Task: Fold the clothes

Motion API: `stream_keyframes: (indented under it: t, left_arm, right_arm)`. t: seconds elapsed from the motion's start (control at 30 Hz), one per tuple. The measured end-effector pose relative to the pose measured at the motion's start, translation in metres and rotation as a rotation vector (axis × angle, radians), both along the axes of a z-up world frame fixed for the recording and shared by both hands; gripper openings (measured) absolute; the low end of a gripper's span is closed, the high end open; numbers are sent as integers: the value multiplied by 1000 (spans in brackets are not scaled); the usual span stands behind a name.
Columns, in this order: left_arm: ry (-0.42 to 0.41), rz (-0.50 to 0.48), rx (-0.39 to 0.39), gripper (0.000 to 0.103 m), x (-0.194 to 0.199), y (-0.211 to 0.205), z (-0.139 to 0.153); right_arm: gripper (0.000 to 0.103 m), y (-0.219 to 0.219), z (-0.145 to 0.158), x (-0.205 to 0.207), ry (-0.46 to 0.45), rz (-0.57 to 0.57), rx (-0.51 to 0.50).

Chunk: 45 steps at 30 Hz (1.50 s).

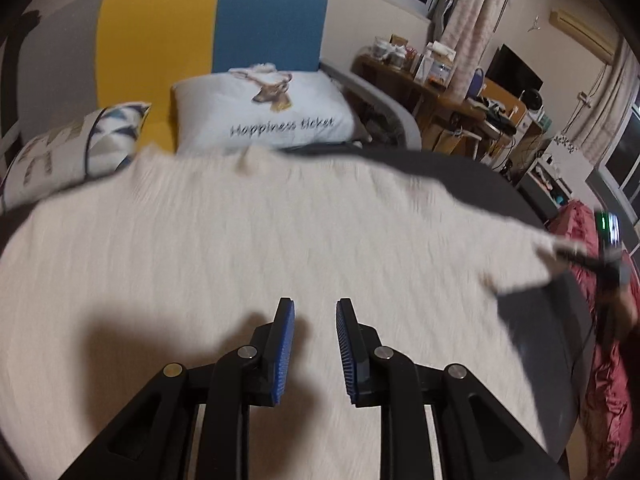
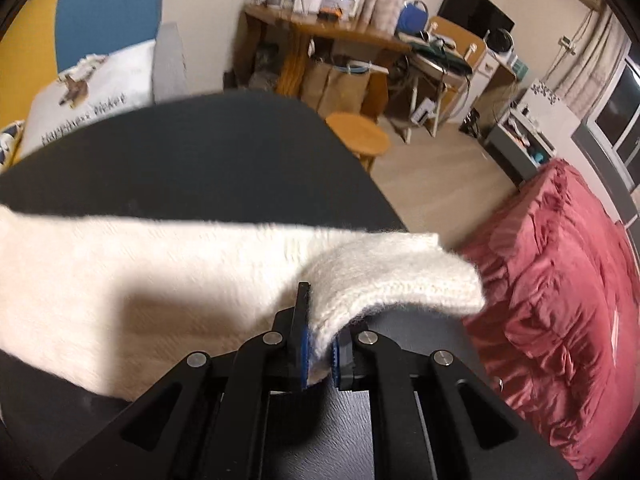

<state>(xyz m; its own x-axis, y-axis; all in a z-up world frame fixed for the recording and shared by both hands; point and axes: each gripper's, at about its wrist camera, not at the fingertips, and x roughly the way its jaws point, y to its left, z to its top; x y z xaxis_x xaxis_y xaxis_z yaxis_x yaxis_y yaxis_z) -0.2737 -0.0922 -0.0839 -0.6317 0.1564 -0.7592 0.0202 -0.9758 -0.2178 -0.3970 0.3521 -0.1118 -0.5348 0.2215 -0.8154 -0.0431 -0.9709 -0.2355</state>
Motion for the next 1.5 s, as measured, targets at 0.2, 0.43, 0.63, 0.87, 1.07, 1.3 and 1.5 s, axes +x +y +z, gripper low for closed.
stream_keyframes:
  t: [0.2,0.43,0.63,0.87,1.07,1.3,1.5]
  left_arm:
    - [30,-139,-65,21,-82,34,7]
    - [12,-290,-147,21,-134,75,-11]
    - [-20,-379,-232,21,-142,102,-34]
    - [-12,-351,-172,21,-142,97,-39]
    - [-10,-357,-197,21,-140,99,-39]
    - [-26,-329,-209,24,-140,99,-41]
    - [-8,-294,-182,22,-129,93,-29]
  right_arm:
    - [7,6,-10,20,-10,4,25]
    - [9,19,-7,41,-57,16,5]
    - [25,21,35,57,126,-9,23]
    - [26,-99,62,47,222,289,107]
    - [26,-186,43,20,102,520,-212]
    - [23,-210,-14,3,1,452,-160]
    - [24,-189,4,11,7,365,-234]
